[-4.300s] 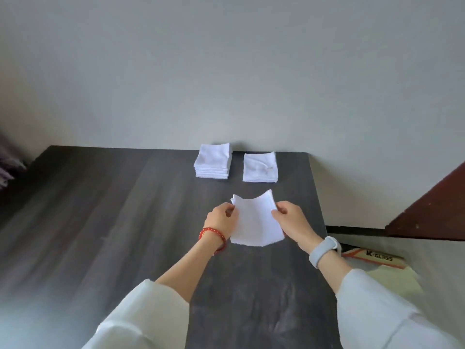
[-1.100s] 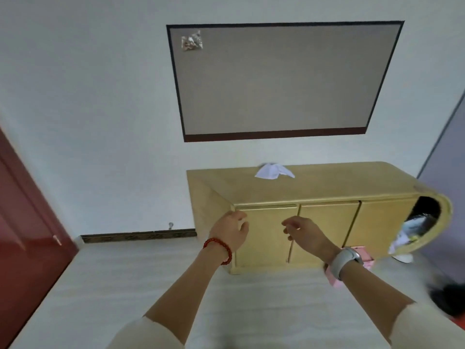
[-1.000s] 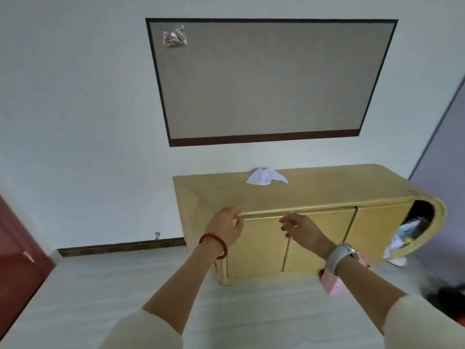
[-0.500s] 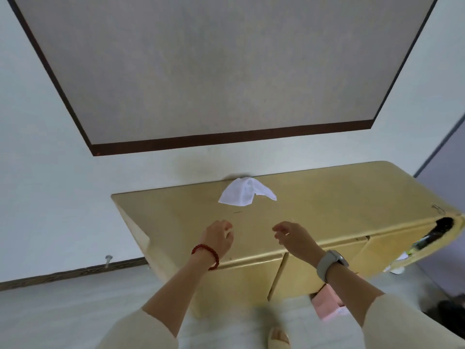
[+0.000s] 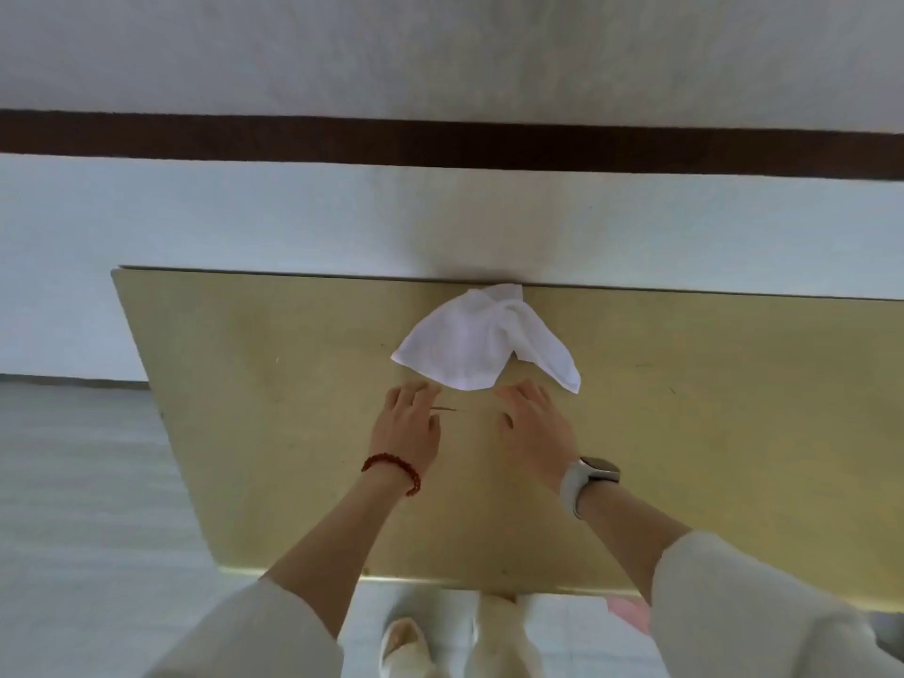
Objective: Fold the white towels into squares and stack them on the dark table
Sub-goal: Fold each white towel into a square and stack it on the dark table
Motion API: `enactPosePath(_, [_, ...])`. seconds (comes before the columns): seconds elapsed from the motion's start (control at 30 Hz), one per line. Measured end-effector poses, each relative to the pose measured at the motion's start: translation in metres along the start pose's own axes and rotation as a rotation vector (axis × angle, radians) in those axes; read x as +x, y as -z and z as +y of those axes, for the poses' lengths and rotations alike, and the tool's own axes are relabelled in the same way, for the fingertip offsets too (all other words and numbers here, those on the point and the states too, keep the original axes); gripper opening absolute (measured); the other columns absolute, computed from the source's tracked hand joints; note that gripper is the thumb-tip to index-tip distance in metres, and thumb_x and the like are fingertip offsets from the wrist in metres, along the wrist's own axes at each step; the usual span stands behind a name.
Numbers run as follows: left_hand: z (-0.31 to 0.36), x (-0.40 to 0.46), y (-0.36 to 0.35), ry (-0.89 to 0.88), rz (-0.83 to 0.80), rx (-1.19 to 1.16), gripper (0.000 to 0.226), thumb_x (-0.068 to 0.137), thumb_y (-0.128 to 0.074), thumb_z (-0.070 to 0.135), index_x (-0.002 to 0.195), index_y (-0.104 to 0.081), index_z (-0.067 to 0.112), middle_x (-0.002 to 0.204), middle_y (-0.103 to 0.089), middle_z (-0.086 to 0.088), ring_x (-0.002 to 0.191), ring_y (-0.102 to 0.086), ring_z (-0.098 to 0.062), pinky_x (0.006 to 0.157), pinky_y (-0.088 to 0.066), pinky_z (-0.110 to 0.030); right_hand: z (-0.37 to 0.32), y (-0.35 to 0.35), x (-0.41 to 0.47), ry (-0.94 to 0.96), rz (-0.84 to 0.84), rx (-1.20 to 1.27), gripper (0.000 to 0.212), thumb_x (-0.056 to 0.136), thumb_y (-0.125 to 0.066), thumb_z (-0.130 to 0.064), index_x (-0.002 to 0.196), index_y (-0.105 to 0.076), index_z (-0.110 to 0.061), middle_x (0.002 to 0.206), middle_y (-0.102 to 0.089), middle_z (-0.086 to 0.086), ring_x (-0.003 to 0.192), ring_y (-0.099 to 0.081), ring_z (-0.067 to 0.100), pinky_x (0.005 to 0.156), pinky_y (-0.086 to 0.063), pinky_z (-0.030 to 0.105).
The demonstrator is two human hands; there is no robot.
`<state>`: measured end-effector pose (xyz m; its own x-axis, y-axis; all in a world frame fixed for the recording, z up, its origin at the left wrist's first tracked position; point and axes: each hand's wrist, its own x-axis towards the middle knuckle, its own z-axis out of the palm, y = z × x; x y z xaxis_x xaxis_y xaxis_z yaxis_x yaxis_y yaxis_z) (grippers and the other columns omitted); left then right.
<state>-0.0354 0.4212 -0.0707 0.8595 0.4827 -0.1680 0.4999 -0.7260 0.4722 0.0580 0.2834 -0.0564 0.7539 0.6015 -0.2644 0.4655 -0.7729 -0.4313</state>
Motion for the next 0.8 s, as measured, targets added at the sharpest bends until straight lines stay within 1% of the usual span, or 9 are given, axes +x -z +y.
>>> enactPosePath(0.13, [-0.006,0.029,-0.018,-0.032,-0.018,0.116,0.044,0.088,-0.05,0.009,0.132,-0.048,0.014,0.135,-0.047,-0.006,0.122,-0.039,-0.03,0.09,-0.04,-0.037,0.001,-0.015,0.033,0.049,0.004,-0.145,0.039,0.094,-0.034,-0.012,0.133,-0.041,-0.018,0.12,-0.043,0.007,0.107,-0.043,0.023,0.073,-0.038,0.029])
enactPosePath(0.23, [-0.008,0.039,-0.027,-0.132,0.113,0.146,0.024,0.075,-0.069,0.01,0.099,-0.068,0.013,0.101,-0.064,-0.007,0.093,-0.059,-0.032,0.068,-0.045,-0.036,0.005,-0.026,0.045,0.049,0.038,-0.156,0.03,0.094,-0.037,-0.014,0.121,-0.05,-0.014,0.115,-0.045,0.008,0.103,-0.044,0.025,0.071,-0.036,0.03])
enactPosePath(0.3, [-0.012,0.045,-0.029,-0.198,0.194,0.192,0.012,0.064,-0.075,0.009,0.073,-0.069,0.015,0.079,-0.063,-0.002,0.073,-0.061,-0.027,0.059,-0.039,-0.028,0.005,-0.029,0.052,0.073,0.097,-0.106,0.017,0.09,-0.046,-0.008,0.101,-0.058,-0.007,0.104,-0.049,0.01,0.092,-0.048,0.027,0.063,-0.033,0.031])
enactPosePath(0.37, [-0.015,0.051,-0.027,-0.231,0.195,0.213,0.014,0.059,-0.077,0.008,0.062,-0.066,0.016,0.073,-0.061,0.001,0.067,-0.06,-0.024,0.057,-0.038,-0.026,0.004,-0.029,0.056,0.106,0.121,-0.082,0.006,0.083,-0.055,-0.003,0.083,-0.06,-0.003,0.092,-0.051,0.012,0.083,-0.05,0.03,0.059,-0.03,0.03])
enactPosePath(0.43, [-0.018,0.054,-0.025,-0.265,0.167,0.237,0.019,0.053,-0.081,0.007,0.057,-0.065,0.017,0.071,-0.061,0.002,0.065,-0.06,-0.021,0.056,-0.041,-0.027,0.002,-0.027,0.054,0.131,0.074,-0.065,0.007,0.084,-0.054,-0.004,0.081,-0.06,-0.002,0.093,-0.051,0.011,0.086,-0.048,0.028,0.063,-0.029,0.031])
enactPosePath(0.5, [-0.022,0.054,-0.023,-0.323,0.156,0.223,0.016,0.056,-0.079,0.009,0.057,-0.065,0.017,0.073,-0.063,0.003,0.066,-0.062,-0.021,0.056,-0.043,-0.027,-0.001,-0.022,0.047,0.154,0.042,0.004,0.01,0.087,-0.049,-0.007,0.087,-0.059,-0.003,0.096,-0.055,0.008,0.092,-0.047,0.025,0.071,-0.03,0.028])
enactPosePath(0.6, [-0.022,0.04,-0.015,-0.328,0.201,-0.024,0.013,0.073,-0.053,0.024,0.073,-0.062,0.015,0.088,-0.066,0.003,0.079,-0.061,-0.019,0.063,-0.044,-0.024,-0.011,-0.003,0.033,0.133,-0.034,0.137,0.012,0.093,-0.043,-0.012,0.096,-0.053,-0.006,0.089,-0.058,0.003,0.086,-0.052,0.02,0.077,-0.038,0.029])
enactPosePath(0.73, [0.0,0.015,0.005,-0.289,0.112,-0.205,0.049,0.071,-0.052,0.04,0.112,-0.055,0.013,0.108,-0.062,-0.001,0.096,-0.05,-0.007,0.08,-0.038,-0.025,-0.027,0.033,0.018,0.117,-0.064,0.376,0.012,0.097,-0.038,-0.012,0.098,-0.05,-0.008,0.069,-0.05,-0.005,0.058,-0.047,0.002,0.054,-0.036,0.014])
enactPosePath(0.8, [0.013,0.012,0.017,-0.29,0.095,-0.226,0.045,0.075,-0.048,0.039,0.108,-0.06,0.012,0.103,-0.065,0.001,0.091,-0.059,-0.012,0.082,-0.04,-0.027,-0.034,0.049,0.013,0.128,-0.056,0.433,0.013,0.096,-0.038,-0.01,0.096,-0.051,-0.009,0.065,-0.048,-0.006,0.054,-0.044,0.002,0.052,-0.034,0.013])
